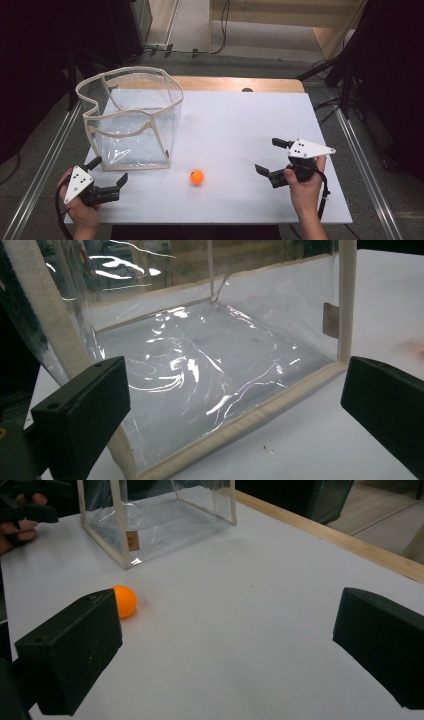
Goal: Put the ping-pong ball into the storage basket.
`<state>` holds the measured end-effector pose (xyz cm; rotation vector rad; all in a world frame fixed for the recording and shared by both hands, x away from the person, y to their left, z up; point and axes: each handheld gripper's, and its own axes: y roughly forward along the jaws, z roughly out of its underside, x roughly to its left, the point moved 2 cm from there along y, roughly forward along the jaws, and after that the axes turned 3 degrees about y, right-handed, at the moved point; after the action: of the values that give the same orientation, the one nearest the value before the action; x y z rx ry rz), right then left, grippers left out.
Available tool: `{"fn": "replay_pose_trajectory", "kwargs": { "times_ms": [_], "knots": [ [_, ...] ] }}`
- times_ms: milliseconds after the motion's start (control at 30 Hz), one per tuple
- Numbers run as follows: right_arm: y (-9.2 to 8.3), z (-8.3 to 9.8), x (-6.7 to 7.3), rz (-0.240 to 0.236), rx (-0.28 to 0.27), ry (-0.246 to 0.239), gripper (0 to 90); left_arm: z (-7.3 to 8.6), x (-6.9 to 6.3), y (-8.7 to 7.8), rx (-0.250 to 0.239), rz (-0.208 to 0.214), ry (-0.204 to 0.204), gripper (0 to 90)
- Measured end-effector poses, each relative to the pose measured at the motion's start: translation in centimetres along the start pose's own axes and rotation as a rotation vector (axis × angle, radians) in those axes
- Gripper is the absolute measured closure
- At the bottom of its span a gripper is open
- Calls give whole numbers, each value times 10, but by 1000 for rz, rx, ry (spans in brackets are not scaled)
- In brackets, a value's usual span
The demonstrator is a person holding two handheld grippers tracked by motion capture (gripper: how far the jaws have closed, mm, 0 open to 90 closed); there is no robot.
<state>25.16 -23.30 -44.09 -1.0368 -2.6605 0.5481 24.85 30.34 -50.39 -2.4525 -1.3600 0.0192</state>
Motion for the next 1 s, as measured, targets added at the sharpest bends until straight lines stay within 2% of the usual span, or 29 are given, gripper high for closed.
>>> {"fn": "replay_pose_trajectory", "kwargs": {
  "times_ms": [700,1000],
  "knots": [
    [36,-19,19,-90,77,-59,0,0,0,0,0,0,0,0],
    [48,-21,27,-115,111,-75,0,0,0,0,-2,1,-3,0]
  ]
}}
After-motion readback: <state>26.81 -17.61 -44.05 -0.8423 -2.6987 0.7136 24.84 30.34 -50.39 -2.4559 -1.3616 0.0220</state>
